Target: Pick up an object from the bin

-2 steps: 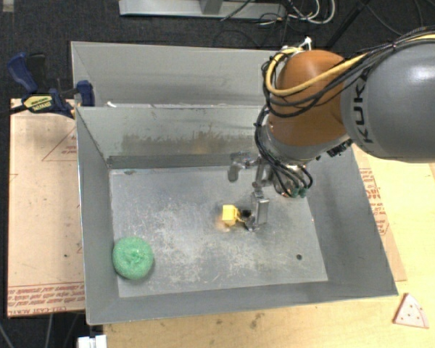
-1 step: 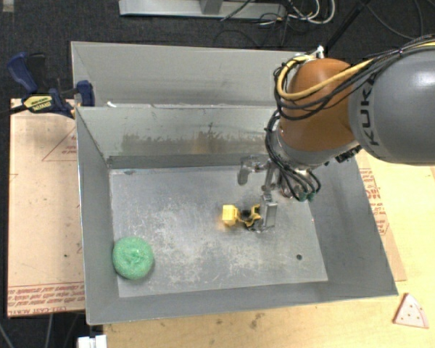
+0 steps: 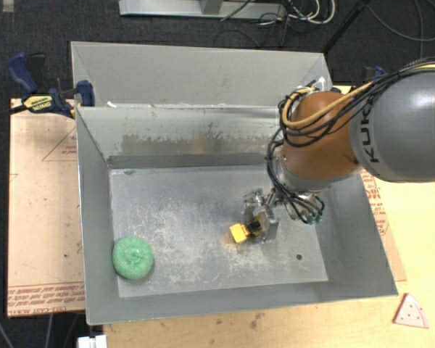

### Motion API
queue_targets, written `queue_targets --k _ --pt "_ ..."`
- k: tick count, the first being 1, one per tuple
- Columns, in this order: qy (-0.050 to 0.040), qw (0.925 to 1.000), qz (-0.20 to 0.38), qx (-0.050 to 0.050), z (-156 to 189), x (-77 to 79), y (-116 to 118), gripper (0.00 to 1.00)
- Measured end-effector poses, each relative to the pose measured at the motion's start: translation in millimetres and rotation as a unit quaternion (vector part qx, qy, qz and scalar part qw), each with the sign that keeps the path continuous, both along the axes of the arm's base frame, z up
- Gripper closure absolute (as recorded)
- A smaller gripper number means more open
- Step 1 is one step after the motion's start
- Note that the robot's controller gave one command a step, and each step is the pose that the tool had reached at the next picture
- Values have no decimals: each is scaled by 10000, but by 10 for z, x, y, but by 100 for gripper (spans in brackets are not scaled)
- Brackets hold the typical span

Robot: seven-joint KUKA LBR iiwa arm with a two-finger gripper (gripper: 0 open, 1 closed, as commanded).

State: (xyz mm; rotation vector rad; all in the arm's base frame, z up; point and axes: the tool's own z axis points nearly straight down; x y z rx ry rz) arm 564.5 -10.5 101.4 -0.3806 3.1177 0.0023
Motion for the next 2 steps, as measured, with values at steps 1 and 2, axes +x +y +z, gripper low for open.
queue_targets --k 1,2 --pt "0 10000 0 0 0 0 0 100" --pt "-14 9999 108 -1 1192 1 146 100"
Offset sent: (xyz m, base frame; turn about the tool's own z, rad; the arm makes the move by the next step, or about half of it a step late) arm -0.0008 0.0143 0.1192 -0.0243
